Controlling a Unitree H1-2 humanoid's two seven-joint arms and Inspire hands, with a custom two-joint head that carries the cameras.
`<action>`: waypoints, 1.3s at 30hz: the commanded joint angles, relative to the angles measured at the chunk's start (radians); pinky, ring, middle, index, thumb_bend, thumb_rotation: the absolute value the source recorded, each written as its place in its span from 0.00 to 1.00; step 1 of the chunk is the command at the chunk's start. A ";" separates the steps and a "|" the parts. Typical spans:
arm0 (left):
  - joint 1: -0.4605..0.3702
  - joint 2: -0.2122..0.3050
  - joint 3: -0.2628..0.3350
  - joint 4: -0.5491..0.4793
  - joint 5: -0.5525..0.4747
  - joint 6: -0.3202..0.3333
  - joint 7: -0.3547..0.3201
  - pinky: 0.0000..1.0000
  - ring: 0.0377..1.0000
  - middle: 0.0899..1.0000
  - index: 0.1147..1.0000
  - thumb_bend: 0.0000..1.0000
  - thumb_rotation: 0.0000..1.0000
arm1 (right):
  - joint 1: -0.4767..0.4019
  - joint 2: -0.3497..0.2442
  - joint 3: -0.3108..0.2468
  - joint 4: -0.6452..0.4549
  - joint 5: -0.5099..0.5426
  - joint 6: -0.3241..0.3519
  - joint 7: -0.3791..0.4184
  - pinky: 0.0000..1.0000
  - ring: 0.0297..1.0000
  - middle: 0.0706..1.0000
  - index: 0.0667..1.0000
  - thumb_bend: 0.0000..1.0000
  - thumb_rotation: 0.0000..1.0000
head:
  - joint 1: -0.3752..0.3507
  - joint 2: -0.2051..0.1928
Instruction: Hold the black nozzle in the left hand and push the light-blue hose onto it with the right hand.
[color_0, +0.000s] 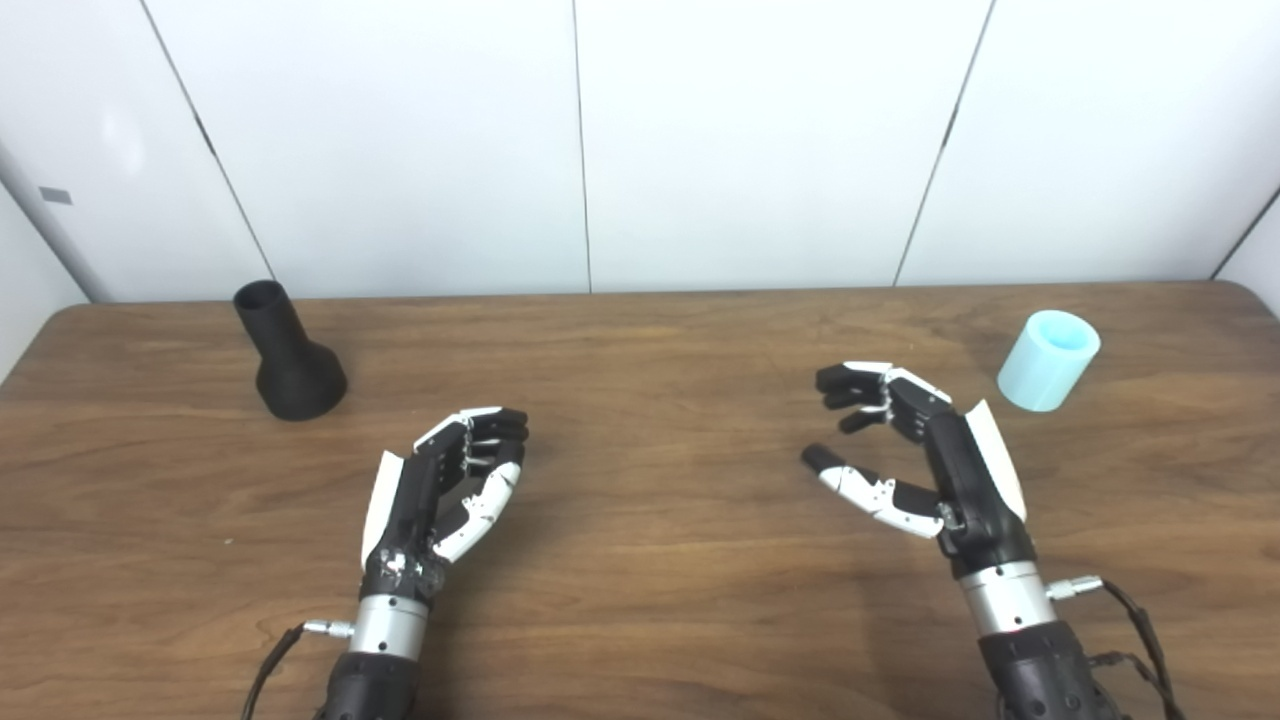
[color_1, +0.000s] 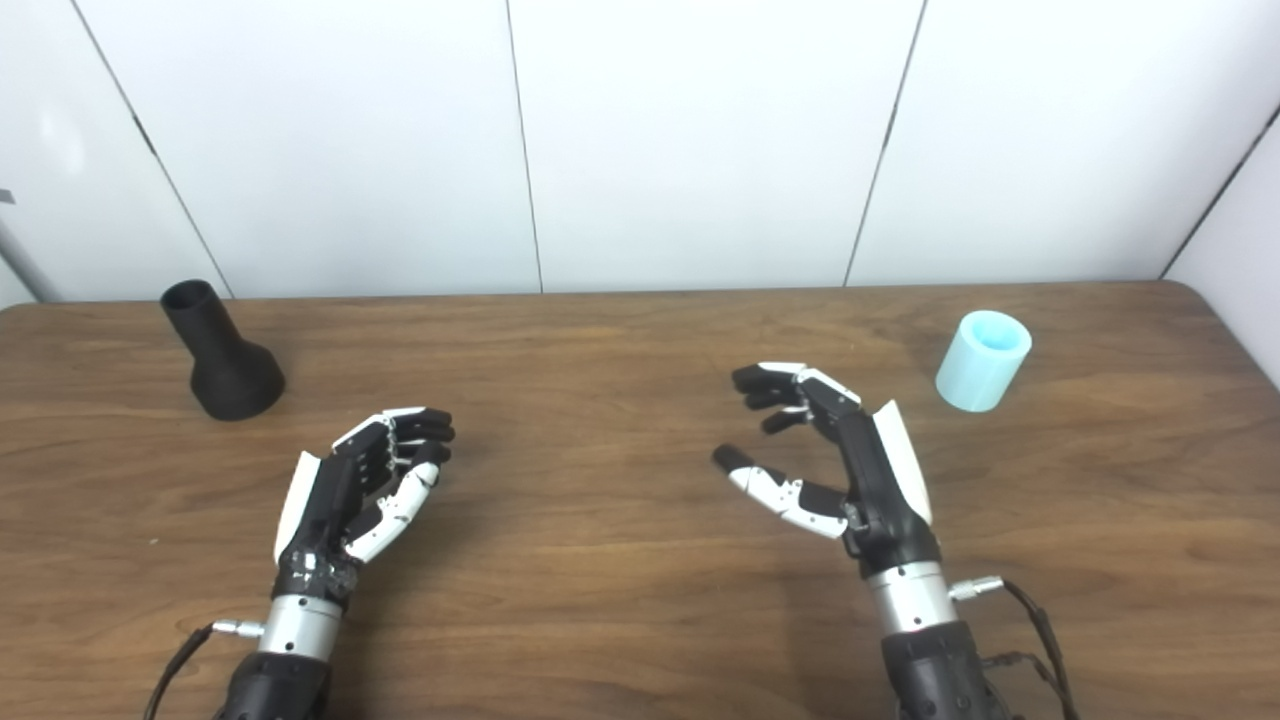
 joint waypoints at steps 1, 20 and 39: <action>0.020 0.002 -0.001 -0.002 -0.004 0.004 -0.003 0.53 0.61 0.63 0.61 0.31 0.36 | -0.025 0.002 -0.004 -0.002 -0.025 -0.055 -0.030 0.56 0.66 0.67 0.63 0.28 0.32 | -0.002 0.002; 0.017 0.006 -0.003 0.009 -0.005 -0.022 0.001 0.52 0.60 0.62 0.60 0.31 0.34 | -0.026 0.011 -0.010 0.078 -0.025 -0.064 -0.049 0.48 0.59 0.63 0.60 0.27 0.25 | 0.002 0.000; 0.025 0.010 0.199 -0.044 -0.061 -0.106 0.132 0.69 0.71 0.71 0.74 0.78 0.24 | -0.004 0.007 -0.009 0.081 -0.003 -0.068 -0.031 0.54 0.63 0.65 0.61 0.26 0.19 | 0.093 -0.017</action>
